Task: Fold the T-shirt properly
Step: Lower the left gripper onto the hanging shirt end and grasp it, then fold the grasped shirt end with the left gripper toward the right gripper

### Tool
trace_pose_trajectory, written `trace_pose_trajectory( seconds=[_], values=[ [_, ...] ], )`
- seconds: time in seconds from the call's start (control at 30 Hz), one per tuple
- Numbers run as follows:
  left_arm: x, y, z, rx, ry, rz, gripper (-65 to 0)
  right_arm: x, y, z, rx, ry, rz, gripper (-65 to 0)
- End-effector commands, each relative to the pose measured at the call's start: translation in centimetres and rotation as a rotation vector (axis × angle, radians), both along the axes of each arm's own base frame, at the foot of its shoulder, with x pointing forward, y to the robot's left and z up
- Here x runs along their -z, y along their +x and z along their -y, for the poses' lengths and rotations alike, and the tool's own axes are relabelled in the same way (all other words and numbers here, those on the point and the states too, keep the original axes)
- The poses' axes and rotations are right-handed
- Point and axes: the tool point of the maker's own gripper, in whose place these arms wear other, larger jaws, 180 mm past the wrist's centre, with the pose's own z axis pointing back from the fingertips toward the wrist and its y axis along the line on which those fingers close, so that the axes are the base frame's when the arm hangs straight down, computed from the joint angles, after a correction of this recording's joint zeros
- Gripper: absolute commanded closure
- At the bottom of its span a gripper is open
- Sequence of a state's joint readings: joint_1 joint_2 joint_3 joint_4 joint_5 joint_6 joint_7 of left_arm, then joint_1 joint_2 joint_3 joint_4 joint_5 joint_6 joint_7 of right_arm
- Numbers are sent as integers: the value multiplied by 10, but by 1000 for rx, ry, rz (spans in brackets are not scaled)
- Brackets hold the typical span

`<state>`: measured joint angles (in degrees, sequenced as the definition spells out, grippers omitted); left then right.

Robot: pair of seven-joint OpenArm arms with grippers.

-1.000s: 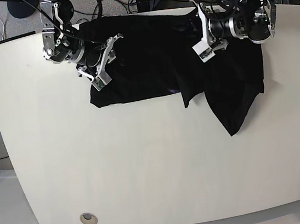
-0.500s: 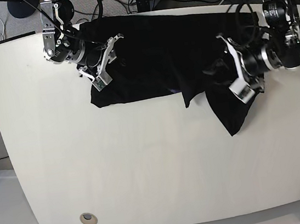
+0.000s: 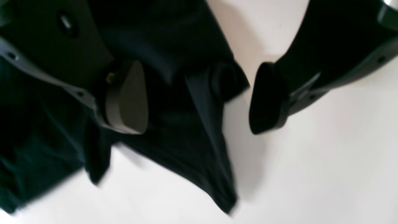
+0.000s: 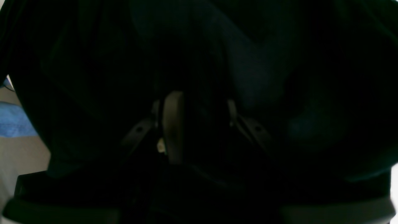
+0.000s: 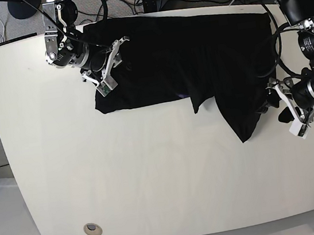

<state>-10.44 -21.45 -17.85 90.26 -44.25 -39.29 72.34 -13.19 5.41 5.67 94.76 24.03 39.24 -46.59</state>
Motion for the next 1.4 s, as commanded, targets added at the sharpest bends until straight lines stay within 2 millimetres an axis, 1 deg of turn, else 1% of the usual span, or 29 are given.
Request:
trace_pose_trajectory(
  seconds=[0.0,0.13,0.23,0.33,0.4,0.5,0.57,0.6,0.63,0.67,0.7,0.8,0.87,0.9,0.93,0.97,1.03,1.1,1.17,1.23,1.37],
  values=[
    [-9,20,2,5,1,55,-481,-1,2,4,-6,-22,7,-176],
    [17,40,10,15,4,-8,-481,-1,2,4,-6,-22,7,-176],
    [33,52,14,4,-14,-23,-481,-1,2,4,-6,-22,7,-176],
    [52,57,19,13,-24,-74,-481,-1,2,4,-6,-22,7,-176],
    [63,57,28,26,-44,-87,-481,-1,2,4,-6,-22,7,-176],
    [79,52,34,32,-64,-117,-481,-1,2,4,-6,-22,7,-176],
    [85,49,41,54,-60,-130,-479,-1,2,4,-6,-22,7,-176],
    [87,48,49,67,-66,-134,-477,-1,2,4,-6,-22,7,-176],
    [89,47,57,78,-76,-134,-468,-1,2,4,-6,-22,7,-176],
    [90,47,59,80,-79,-136,-428,-1,2,4,-6,-22,7,-176],
    [90,47,60,80,-82,-136,-367,-1,2,4,-6,-22,7,-176],
    [89,47,61,80,-84,-133,-146,-1,2,4,-6,-22,7,-176],
    [88,48,61,82,-85,-128,-41,-1,2,4,-6,-22,7,-176],
    [88,48,62,82,-86,-128,-14,-1,2,4,-6,-22,7,-176],
    [85,49,62,85,-85,-119,0,-1,2,4,-6,-22,7,-176],
    [80,51,63,92,-82,-102,0,-1,2,4,-6,-22,7,-176],
    [73,46,69,119,-72,-69,0,-1,2,4,-6,-22,7,-176],
    [59,42,78,158,-56,-14,0,-1,2,4,-6,-22,7,-176],
    [47,33,89,200,-42,35,0,-1,2,4,-6,-22,7,-176],
    [38,20,90,241,4,61,0,-1,2,4,-6,-22,7,-176],
    [22,-2,107,316,53,102,0,-1,2,4,-6,-22,8,-176]
  ],
)
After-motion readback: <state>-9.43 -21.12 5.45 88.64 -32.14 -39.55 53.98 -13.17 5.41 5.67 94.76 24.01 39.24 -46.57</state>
